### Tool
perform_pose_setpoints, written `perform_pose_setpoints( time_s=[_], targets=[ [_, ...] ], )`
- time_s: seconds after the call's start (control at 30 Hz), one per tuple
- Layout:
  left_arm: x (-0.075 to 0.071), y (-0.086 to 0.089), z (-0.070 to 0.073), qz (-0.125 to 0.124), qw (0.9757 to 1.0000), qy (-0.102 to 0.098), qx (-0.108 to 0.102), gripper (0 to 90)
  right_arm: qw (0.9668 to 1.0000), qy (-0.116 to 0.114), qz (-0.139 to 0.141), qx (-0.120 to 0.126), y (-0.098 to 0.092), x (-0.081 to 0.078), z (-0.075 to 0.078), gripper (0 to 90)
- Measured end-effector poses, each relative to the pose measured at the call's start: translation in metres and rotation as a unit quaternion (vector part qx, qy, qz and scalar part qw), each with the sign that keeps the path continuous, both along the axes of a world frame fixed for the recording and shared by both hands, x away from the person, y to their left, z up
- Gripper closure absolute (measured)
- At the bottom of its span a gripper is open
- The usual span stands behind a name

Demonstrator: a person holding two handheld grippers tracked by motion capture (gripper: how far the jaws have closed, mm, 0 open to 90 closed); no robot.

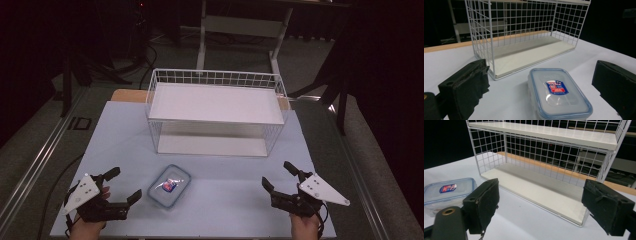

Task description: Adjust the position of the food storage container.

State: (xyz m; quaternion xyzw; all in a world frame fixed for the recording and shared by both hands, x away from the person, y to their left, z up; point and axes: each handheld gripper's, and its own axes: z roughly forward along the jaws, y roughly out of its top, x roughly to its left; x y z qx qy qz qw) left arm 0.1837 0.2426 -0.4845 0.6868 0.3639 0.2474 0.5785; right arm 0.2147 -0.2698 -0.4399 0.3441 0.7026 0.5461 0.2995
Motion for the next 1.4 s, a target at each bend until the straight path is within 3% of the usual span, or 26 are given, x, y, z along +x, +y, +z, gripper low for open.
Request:
perform_pose_setpoints(
  time_s=[0.07,0.13,0.33,0.37,0.4,0.5,0.57,0.6,0.63,0.67,0.7,0.77,0.83,0.93,0.97,1.0,1.03,1.07,1.17,1.23,1.3,1.4],
  targets=[
    [-0.002,0.001,0.001,-0.008,0.9999,-0.003,-0.015,1.6,1.0000,0.004,0.005,0.003,0.001,0.001,0.000,14.3],
    [-0.004,0.001,0.002,-0.013,0.9998,0.000,-0.013,1.6,1.0000,0.004,0.005,0.003,0.001,0.002,0.000,14.3],
    [-0.010,0.002,0.012,-0.030,0.9988,0.035,-0.016,1.6,0.9999,0.007,0.012,0.005,0.006,0.002,-0.001,14.4],
    [-0.012,0.003,0.014,-0.053,0.9980,0.030,-0.018,1.6,0.9998,0.010,0.015,0.005,0.006,0.002,-0.001,14.3],
    [-0.012,0.002,0.015,-0.052,0.9981,0.029,-0.013,1.5,0.9998,0.010,0.018,0.006,0.006,0.002,-0.001,14.4],
    [-0.013,-0.003,0.015,-0.059,0.9969,0.043,0.031,1.6,0.9998,0.010,0.018,0.007,0.006,0.003,-0.002,14.3],
    [-0.011,-0.007,0.010,-0.070,0.9933,0.067,0.063,1.6,0.9997,0.012,0.019,0.009,0.007,0.003,-0.002,14.3],
    [-0.011,-0.007,0.009,-0.074,0.9923,0.073,0.068,2.7,0.9997,0.013,0.021,0.009,0.007,0.003,-0.002,14.3],
    [-0.011,-0.008,0.006,-0.079,0.9908,0.084,0.071,9.4,0.9997,0.013,0.021,0.009,0.007,0.003,-0.002,14.3],
    [-0.010,-0.010,0.002,-0.087,0.9889,0.096,0.073,13.8,0.9996,0.014,0.021,0.009,0.007,0.003,-0.003,14.3],
    [-0.009,-0.012,-0.001,-0.102,0.9856,0.112,0.075,18.1,0.9996,0.014,0.021,0.009,0.007,0.003,-0.003,14.3],
    [-0.008,-0.017,-0.006,-0.115,0.9809,0.124,0.095,35.1,0.9996,0.014,0.021,0.010,0.007,0.003,-0.003,14.3],
    [-0.006,-0.022,-0.012,-0.130,0.9748,0.140,0.115,52.2,0.9996,0.014,0.022,0.011,0.007,0.004,-0.003,14.4],
    [-0.004,-0.028,-0.017,-0.138,0.9654,0.157,0.156,72.9,0.9996,0.016,0.022,0.009,0.008,0.004,-0.004,14.5],
    [-0.004,-0.030,-0.019,-0.152,0.9607,0.156,0.172,79.9,0.9995,0.016,0.024,0.011,0.007,0.005,-0.004,14.5],
    [-0.004,-0.031,-0.021,-0.157,0.9578,0.152,0.187,86.1,0.9994,0.017,0.026,0.014,0.007,0.005,-0.004,14.5],
    [-0.003,-0.033,-0.023,-0.159,0.9530,0.156,0.205,90.0,0.9994,0.017,0.026,0.014,0.007,0.005,-0.004,14.5],
    [-0.002,-0.034,-0.025,-0.165,0.9496,0.161,0.212,90.0,0.9994,0.017,0.026,0.013,0.007,0.004,-0.004,14.5],
    [0.003,-0.038,-0.030,-0.157,0.9415,0.187,0.232,90.0,0.9994,0.013,0.027,0.017,0.007,0.004,-0.003,14.5],
    [0.009,-0.040,-0.035,-0.155,0.9346,0.210,0.242,90.0,0.9994,0.013,0.028,0.017,0.007,0.003,-0.003,14.4],
    [0.015,-0.042,-0.039,-0.149,0.9313,0.225,0.244,90.0,0.9994,0.012,0.028,0.017,0.007,0.004,-0.003,14.4],
    [0.023,-0.043,-0.041,-0.133,0.9336,0.239,0.232,90.0,0.9994,0.012,0.029,0.016,0.006,0.004,-0.003,14.4]
  ],
)
